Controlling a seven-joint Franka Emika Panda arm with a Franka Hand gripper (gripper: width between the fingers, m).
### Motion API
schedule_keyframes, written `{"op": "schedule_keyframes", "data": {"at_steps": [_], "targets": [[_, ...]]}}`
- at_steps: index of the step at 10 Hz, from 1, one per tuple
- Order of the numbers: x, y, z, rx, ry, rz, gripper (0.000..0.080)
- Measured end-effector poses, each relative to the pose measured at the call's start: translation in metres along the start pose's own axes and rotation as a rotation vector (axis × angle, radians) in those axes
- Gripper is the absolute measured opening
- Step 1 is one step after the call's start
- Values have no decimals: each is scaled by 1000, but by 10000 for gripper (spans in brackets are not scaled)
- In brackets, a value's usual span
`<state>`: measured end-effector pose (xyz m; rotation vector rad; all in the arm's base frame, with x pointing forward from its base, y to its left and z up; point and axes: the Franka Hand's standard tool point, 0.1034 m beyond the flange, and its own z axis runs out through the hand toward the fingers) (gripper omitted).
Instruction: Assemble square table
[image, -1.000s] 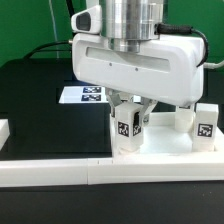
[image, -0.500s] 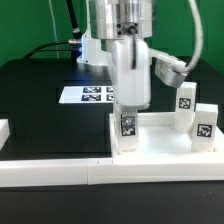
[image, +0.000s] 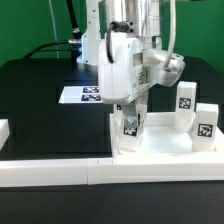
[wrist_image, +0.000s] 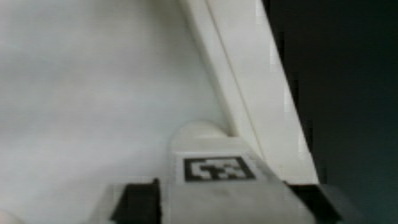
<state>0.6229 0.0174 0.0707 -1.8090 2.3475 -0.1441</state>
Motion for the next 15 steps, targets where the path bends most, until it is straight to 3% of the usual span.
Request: {"op": "schedule_keyframes", "data": {"at_steps": [1,2,3,4,7,8,10,12,14,15], "targets": [[-1,1,-1,-21,0,-139,523],[-1,1,-1,-39,-3,-261,610],[0,1,-1,-43,5,-460,610],[5,1,0,-29,14,-604,643],[7,1,0,-35,16,-809,649],[8,2,0,-69,4,-992,649],[6,-1,-2,-87,11,-1247,649],[7,-1,-2,-87,13,-1223,649],[7,-1,-2,-87,13,-1221,390],[6,-1,-1,-85,15,-1140,390]]}}
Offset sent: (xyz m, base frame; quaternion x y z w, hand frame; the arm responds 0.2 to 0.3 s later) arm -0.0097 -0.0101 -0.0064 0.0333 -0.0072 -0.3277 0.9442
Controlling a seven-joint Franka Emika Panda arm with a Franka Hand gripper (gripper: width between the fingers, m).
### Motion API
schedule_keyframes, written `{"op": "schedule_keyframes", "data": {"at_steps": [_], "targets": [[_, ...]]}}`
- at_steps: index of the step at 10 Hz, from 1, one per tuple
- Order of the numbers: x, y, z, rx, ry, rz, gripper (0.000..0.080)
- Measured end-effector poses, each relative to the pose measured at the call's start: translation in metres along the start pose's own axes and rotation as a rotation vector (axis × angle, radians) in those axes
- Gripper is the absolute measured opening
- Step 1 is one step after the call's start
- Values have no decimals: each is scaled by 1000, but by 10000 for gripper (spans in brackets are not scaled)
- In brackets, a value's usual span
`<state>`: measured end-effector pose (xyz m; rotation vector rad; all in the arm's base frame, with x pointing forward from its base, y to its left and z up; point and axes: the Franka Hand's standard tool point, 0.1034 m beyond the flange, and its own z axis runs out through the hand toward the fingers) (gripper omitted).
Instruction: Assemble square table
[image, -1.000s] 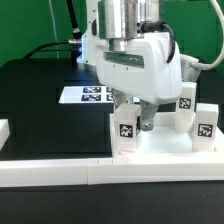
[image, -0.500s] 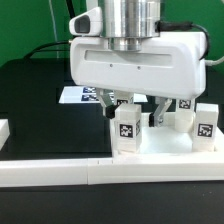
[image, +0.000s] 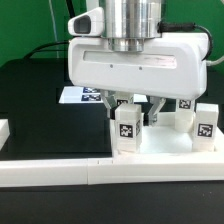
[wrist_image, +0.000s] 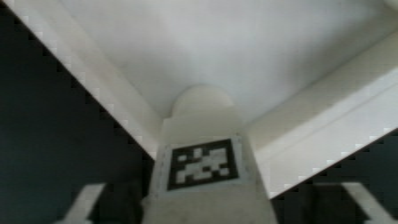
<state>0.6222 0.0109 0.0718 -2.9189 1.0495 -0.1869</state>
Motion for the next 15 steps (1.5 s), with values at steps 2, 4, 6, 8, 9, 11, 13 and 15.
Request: {"op": "schedule_keyframes", "data": {"at_steps": [2,4,6,8,9,11,13,15], "targets": [[0,0,0,0,0,125,288],[0,0,0,4,-3,303,288],[1,2,1,32,-33,659,288],[-3,-3,2,61,-29,962,290],[-4,-5,2,70,-30,1073,290],[-5,-5,2,72,-30,1092,366],[-5,-5,2,49,-29,834,514],[-4,-6,1,42,-36,519,626]]}}
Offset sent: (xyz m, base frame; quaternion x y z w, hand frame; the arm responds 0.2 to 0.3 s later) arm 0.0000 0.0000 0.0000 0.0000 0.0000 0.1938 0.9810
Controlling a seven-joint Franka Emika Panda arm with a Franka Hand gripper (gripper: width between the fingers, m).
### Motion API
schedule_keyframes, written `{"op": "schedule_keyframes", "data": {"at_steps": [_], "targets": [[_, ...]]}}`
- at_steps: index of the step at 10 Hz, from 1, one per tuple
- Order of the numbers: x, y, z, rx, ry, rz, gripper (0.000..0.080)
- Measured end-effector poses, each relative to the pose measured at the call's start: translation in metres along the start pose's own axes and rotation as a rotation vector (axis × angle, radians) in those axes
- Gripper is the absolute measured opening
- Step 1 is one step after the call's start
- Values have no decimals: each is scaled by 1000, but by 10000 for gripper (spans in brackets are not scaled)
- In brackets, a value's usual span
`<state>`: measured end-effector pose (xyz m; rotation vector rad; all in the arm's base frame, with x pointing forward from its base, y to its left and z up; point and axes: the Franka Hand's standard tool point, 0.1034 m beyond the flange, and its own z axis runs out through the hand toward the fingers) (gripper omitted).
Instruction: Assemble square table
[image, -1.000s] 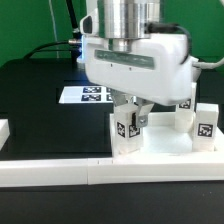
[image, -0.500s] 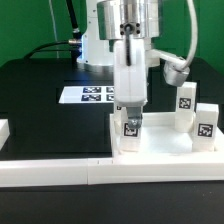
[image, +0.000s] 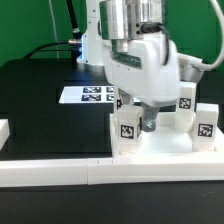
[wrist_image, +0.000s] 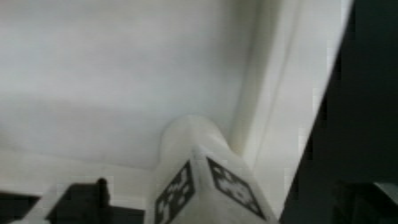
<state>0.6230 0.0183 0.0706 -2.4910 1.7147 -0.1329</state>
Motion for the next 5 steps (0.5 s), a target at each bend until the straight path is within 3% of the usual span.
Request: {"op": "schedule_keyframes", "data": {"at_steps": [5], "targets": [[3,2,1,-17,12,-371,649]]}}
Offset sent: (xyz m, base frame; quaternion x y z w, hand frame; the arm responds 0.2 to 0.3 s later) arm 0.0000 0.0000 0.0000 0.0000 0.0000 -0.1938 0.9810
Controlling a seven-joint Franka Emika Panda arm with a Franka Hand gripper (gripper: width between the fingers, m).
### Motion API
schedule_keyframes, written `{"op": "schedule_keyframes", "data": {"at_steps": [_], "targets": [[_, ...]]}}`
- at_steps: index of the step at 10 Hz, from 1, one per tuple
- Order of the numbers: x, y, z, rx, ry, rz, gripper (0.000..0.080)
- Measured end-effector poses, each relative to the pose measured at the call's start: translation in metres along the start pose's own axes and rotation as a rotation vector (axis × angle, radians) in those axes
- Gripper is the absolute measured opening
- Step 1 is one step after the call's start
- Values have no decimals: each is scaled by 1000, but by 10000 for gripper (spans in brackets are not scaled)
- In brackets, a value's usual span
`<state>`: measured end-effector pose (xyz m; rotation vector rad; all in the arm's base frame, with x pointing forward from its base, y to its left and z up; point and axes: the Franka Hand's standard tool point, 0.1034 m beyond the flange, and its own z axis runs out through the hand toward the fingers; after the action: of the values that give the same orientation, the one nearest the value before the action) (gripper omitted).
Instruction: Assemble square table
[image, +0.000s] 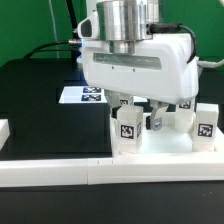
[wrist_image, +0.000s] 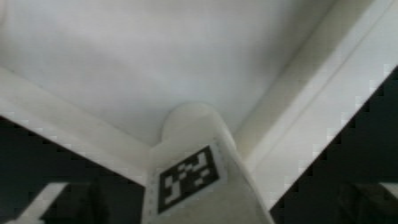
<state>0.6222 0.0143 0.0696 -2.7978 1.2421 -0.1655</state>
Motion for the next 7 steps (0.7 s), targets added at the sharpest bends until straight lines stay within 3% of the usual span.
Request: {"op": "schedule_keyframes", "data": {"at_steps": [1,4,5,6,7], "targets": [[3,0,1,-28,15,-230,649],[8,2,2,-25,36,-292,649],[8,3,2,-25,36,-292,506],[8,3,2,-24,36,-268,506],[8,3,2,-22,36,-188,338]]}}
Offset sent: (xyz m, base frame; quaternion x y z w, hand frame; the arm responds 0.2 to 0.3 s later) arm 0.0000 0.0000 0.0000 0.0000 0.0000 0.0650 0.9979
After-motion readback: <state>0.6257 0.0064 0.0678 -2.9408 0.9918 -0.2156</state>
